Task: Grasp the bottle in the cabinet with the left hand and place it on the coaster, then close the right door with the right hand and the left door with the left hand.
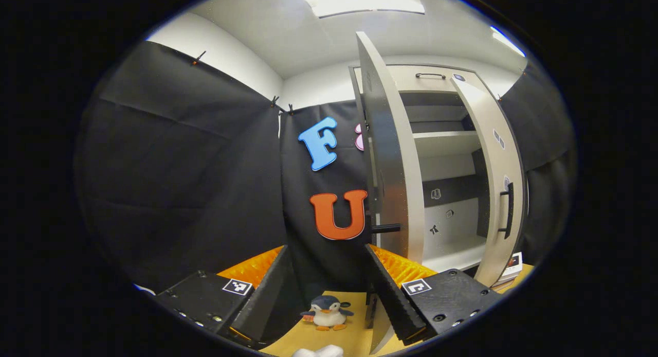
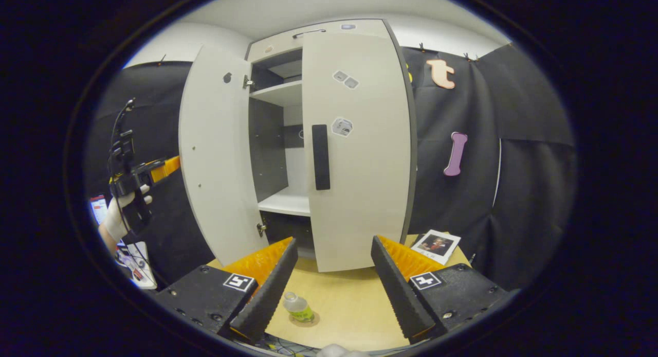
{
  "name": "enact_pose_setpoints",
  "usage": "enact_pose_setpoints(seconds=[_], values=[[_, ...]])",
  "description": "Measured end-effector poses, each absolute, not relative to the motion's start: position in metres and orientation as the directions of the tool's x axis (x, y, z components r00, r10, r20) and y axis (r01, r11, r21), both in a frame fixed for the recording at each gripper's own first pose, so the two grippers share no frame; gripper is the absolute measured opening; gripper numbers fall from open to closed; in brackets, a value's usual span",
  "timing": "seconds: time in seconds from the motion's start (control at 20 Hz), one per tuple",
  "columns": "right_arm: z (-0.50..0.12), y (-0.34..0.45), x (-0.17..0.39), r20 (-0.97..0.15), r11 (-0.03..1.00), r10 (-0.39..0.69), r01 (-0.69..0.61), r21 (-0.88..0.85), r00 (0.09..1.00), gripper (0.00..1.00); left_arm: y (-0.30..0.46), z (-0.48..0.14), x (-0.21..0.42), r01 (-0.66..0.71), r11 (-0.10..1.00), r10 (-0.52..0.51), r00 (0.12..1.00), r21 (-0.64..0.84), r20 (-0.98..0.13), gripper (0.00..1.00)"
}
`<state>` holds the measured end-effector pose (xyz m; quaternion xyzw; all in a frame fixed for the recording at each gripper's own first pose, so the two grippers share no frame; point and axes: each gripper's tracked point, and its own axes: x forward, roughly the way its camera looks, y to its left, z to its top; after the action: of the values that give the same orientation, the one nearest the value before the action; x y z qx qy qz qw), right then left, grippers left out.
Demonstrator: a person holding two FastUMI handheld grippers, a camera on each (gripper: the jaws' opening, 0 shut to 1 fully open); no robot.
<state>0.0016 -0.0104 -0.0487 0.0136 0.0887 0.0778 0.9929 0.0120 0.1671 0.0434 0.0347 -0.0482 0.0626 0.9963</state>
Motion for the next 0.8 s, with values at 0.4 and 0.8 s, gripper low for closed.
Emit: enact_pose_setpoints(seconds=[0.4, 0.8], values=[[-0.046, -0.024, -0.003, -0.172, 0.991, 0.135, -0.131, 0.035, 0.976, 0.95, 0.076, 0.044, 0.022, 0.064, 0.998, -0.066, 0.993, 0.026, 0.101, 0.93], [-0.034, -0.044, -0.013, -0.151, 0.997, 0.082, -0.08, 0.016, 0.985, 0.95, 0.042, 0.031, 0.027, 0.108, 0.994, -0.107, 0.993, -0.016, 0.059, 0.96]])
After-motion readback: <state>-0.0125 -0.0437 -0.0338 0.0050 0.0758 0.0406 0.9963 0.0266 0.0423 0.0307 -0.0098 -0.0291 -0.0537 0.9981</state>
